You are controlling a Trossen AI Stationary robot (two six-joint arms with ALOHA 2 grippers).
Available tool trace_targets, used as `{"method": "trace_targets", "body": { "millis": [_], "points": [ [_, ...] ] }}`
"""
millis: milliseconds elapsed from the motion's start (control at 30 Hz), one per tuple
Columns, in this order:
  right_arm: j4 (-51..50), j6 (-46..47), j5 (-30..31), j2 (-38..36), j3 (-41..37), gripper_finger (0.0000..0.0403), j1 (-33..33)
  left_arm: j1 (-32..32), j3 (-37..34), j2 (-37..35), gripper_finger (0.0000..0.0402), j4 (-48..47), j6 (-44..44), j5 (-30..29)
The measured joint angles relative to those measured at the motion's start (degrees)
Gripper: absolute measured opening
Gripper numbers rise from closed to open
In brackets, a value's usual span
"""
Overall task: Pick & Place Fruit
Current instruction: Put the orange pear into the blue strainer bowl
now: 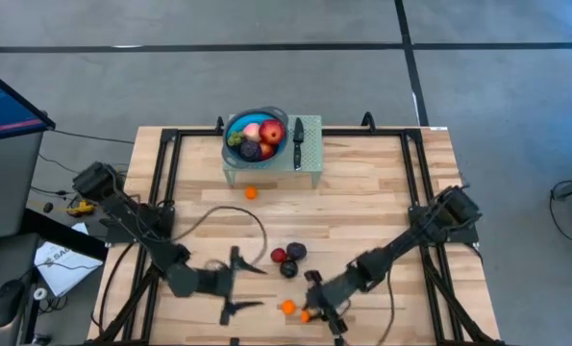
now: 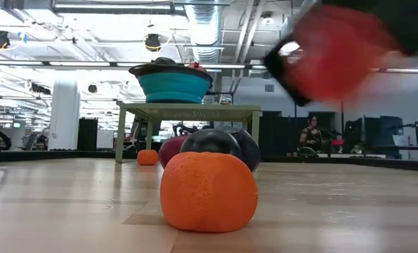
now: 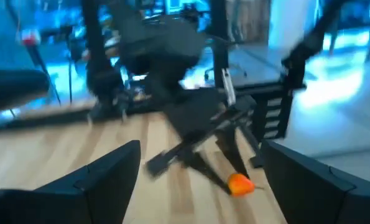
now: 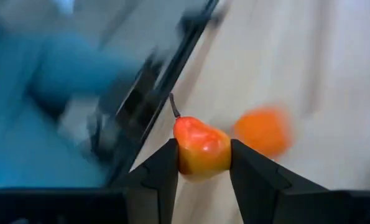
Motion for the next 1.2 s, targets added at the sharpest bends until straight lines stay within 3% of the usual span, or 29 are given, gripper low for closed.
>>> {"method": "trace_targets", "body": {
  "millis": [200,533,800,1033,1200],
  "points": [
    [19.78,4.51,-0.14,-1.31,-6.30,0.0127,-5.29,0.73,10.76,9.50,0.0324,-0.18,16.62,4.03],
    [28.67,8.10,-12.50,-4.13,-5.18,0.0124,-10.05,0.09,16.24,10.04,0.0313,-7.82,15.45,6.01],
    [28.42,9.35,-13.77,-7.20,-4.96,0.0129,-11.61,1.30,16.30,10.01,0.0277,-9.48,16.69,2.44],
    [28.22,9.21,-13.74,-7.13,-5.02,0.0128,-11.92,2.94,16.37,10.45,0.0257,-10.05,16.79,4.99],
    [28.18,9.19,-13.61,-7.12,-5.02,0.0130,-11.73,2.96,16.34,10.45,0.0216,-10.28,16.32,5.37]
  ]
}}
